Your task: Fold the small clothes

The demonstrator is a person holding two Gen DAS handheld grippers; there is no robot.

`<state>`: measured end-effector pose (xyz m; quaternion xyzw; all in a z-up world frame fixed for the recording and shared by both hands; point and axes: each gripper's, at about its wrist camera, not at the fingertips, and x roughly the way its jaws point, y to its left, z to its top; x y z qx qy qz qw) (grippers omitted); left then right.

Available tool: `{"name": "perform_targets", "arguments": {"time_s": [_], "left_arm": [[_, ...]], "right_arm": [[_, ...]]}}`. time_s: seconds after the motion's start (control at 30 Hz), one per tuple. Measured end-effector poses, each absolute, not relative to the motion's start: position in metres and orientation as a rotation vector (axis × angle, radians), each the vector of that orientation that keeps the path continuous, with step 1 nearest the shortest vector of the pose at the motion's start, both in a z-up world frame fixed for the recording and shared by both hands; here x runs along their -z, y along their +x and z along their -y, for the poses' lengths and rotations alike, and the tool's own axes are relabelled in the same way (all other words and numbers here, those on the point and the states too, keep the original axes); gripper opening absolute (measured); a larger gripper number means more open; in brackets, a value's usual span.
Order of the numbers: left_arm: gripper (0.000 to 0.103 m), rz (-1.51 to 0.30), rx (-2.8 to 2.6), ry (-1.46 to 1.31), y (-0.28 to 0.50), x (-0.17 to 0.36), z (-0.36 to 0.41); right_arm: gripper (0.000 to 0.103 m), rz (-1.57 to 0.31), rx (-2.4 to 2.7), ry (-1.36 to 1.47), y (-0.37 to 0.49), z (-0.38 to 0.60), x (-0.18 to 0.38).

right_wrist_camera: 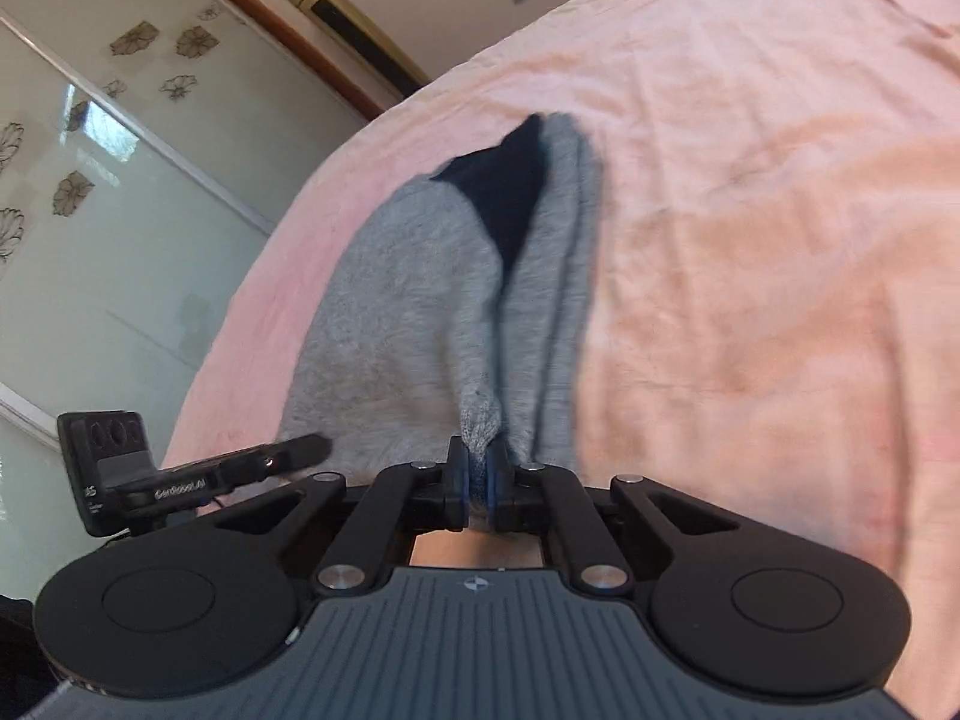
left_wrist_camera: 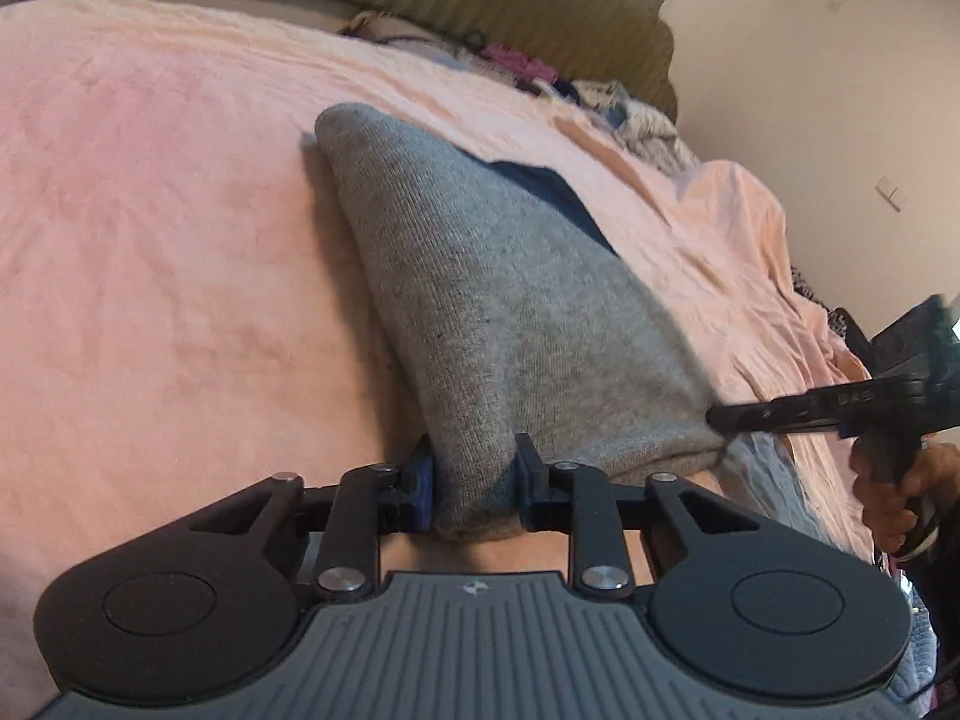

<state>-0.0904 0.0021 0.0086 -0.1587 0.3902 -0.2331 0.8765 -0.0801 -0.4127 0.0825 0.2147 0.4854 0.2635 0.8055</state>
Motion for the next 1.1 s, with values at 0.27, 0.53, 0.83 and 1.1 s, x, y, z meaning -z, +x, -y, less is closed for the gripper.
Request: {"name": "perform_targets", "arguments": {"time_s": [0.27, 0.53, 0.83, 1.1], "left_arm": [[0.102, -0.745, 0.497, -0.478, -0.089, -0.042, -0.056], [0.102, -0.844, 0.476, -0.975, 0.027, -0.002, -0.072], [0.094, -0.869, 0.546, -0.849, 0.077, 0.002, -0.015], [0.030, -0.905, 0.508, -0.752, 0.082, -0.005, -0.022]], "right_arm": [[0.082, -0.967, -0.665, 0.651, -0.064, 0.428, -0.091], [0.100, -0.910, -0.656, 0.672, 0.044, 0.406, -0.088], [0.089, -0.977, -0.677, 0.696, 0.098, 0.361, -0.050], [0.029, -0.977, -0.708, 0.659, 0.087, 0.343, -0.066]]}}
